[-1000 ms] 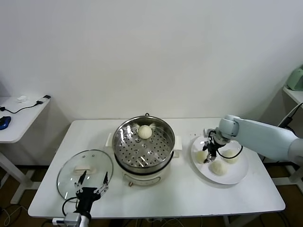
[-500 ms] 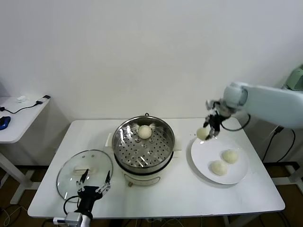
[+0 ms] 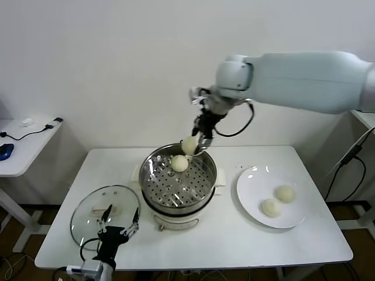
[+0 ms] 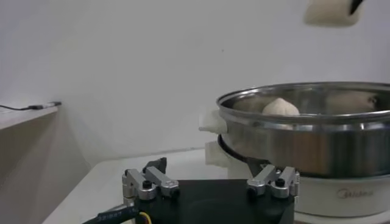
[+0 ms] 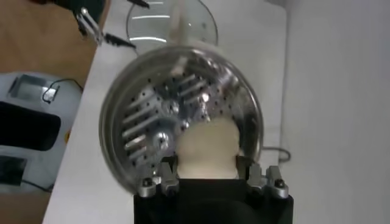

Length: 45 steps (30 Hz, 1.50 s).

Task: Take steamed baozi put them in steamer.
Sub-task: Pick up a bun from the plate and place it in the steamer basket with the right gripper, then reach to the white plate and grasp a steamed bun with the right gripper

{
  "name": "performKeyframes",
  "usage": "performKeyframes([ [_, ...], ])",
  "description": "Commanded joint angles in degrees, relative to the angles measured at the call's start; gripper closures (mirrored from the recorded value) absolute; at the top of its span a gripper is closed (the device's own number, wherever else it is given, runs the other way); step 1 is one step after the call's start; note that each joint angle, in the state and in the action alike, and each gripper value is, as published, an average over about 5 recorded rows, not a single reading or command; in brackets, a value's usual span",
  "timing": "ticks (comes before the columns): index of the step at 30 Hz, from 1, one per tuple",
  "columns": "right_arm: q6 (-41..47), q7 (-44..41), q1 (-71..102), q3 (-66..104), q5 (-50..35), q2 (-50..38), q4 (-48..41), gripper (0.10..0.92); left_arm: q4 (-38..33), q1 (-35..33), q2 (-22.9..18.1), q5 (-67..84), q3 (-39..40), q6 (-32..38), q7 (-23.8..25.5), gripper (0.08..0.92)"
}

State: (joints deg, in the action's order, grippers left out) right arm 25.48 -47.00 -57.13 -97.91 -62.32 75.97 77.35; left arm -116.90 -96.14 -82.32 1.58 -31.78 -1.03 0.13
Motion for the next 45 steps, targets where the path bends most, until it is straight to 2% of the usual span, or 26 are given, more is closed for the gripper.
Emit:
performKeyframes([
  [1, 5.3, 7.2, 9.0, 0.1, -2.5, 13.5, -5.0, 0.389, -0.2, 0.0, -0.1, -0.1, 0.1, 0.0, 0.2, 0.177],
  [15, 5.3, 8.5, 20.7, 1.2, 3.3, 15.8, -17.1, 0.39, 0.9, 0.7, 0.2, 0.0, -0.1, 0.0, 0.2, 0.177],
  [20, 5.0, 8.5, 21.5, 1.7, 3.6, 16.2, -18.2, 0.386, 0.8, 1.0, 0.2, 0.1, -0.2, -0.3, 0.2, 0.177],
  [22, 4.6, 8.8, 21.7, 2.2, 3.7, 16.1, -18.3, 0.362, 0.7, 1.0, 0.2, 0.2, -0.2, -0.3, 0.2, 0.177],
  [28, 1.1, 5.4, 18.3, 3.6, 3.6, 12.9, -15.8, 0.225, 0.5, 1.0, 0.2, 0.3, -0.3, -0.4, 0.2, 0.177],
  [32, -3.6, 0.1, 10.7, 0.3, 3.6, 7.1, -10.6, 0.204, 0.0, 0.9, 0.2, 0.3, -0.2, -0.6, 0.2, 0.177],
  [39, -9.3, -8.4, -6.4, -8.3, 5.6, -11.3, 1.0, 0.202, -0.1, 1.1, 0.1, 0.3, 0.2, -0.5, 0.3, 0.177],
  [45, -13.0, -11.6, -14.5, -19.6, 13.4, -28.2, 10.1, 0.203, 0.3, 1.3, 0.1, 0.9, -0.1, -0.4, 0.2, 0.177],
])
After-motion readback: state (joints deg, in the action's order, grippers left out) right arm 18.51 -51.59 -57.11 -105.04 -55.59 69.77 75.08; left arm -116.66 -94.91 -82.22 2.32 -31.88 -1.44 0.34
